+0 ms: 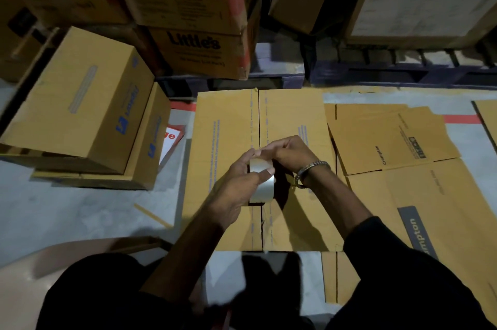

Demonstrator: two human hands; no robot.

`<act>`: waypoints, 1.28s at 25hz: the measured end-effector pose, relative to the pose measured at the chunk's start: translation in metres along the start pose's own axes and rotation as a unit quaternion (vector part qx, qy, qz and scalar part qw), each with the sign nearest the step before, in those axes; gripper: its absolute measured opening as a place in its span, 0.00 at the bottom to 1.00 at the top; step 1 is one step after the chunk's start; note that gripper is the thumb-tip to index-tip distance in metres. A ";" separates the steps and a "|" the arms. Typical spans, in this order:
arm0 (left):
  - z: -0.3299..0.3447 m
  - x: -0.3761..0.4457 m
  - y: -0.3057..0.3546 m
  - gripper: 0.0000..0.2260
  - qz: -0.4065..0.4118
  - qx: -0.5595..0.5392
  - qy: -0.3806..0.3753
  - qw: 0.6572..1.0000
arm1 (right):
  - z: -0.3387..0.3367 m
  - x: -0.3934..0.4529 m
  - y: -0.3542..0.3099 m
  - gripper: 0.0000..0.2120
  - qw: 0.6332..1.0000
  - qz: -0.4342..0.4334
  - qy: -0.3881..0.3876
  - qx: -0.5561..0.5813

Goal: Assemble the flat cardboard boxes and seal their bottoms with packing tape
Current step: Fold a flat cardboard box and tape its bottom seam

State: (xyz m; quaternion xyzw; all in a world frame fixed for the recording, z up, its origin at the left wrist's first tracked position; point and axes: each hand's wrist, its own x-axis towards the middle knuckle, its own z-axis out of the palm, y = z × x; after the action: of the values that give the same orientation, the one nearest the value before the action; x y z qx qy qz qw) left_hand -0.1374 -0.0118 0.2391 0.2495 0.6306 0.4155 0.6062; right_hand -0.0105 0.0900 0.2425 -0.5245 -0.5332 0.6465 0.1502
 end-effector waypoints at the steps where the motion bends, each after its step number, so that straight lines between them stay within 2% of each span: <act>1: 0.000 0.001 0.001 0.42 0.004 -0.009 0.002 1.000 | 0.002 0.004 0.002 0.07 1.000 -0.009 0.003 -0.006; 4: -0.001 0.000 0.001 0.67 -0.012 -0.014 0.021 1.000 | 0.007 0.015 0.010 0.08 1.000 -0.002 0.019 -0.004; 5: -0.002 -0.002 0.003 0.70 -0.021 -0.007 0.024 0.999 | 0.008 0.019 0.011 0.08 0.999 0.008 0.031 -0.007; 6: -0.002 -0.005 0.004 0.68 -0.034 -0.002 0.027 0.999 | 0.010 0.022 0.012 0.09 0.999 0.017 0.045 -0.015; 7: -0.001 -0.007 0.005 0.58 -0.037 -0.004 0.023 0.999 | 0.011 0.026 0.015 0.10 0.998 0.022 0.058 -0.027; 9: 0.003 -0.008 0.004 0.28 -0.026 -0.013 0.018 0.999 | 0.012 0.033 0.018 0.12 0.995 0.016 0.073 -0.070; 10: 0.004 -0.007 0.002 0.21 -0.022 -0.011 0.017 1.000 | 0.013 0.035 0.018 0.13 0.993 0.010 0.077 -0.094; 13: 0.003 -0.008 -0.001 0.19 0.001 -0.020 0.017 1.000 | 0.011 0.040 0.012 0.14 0.995 0.027 0.061 -0.076; 16: 0.002 -0.011 0.001 0.15 0.015 -0.010 0.005 1.000 | 0.002 0.036 0.003 0.16 0.997 0.080 -0.002 -0.023; 19: 0.003 -0.015 0.005 0.14 0.023 0.001 -0.009 1.000 | -0.001 0.038 0.005 0.14 0.999 0.030 0.020 -0.022; 26: 0.001 -0.015 0.011 0.15 0.017 0.011 0.033 0.999 | 0.002 0.049 0.008 0.05 0.992 -0.073 0.090 -0.046; 29: 0.004 -0.018 0.009 0.16 0.008 0.015 0.031 0.999 | -0.005 0.065 0.003 0.07 0.981 -0.130 0.121 -0.081; 32: 0.006 -0.022 0.003 0.14 -0.003 0.005 0.029 1.000 | -0.011 0.090 -0.001 0.09 0.978 -0.134 0.113 -0.110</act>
State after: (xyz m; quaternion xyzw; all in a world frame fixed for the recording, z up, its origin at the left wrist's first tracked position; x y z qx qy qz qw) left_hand -0.1289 -0.0267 0.2538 0.2387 0.6506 0.4173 0.5878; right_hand -0.0381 0.1637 0.1985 -0.5313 -0.6458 0.4950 0.2358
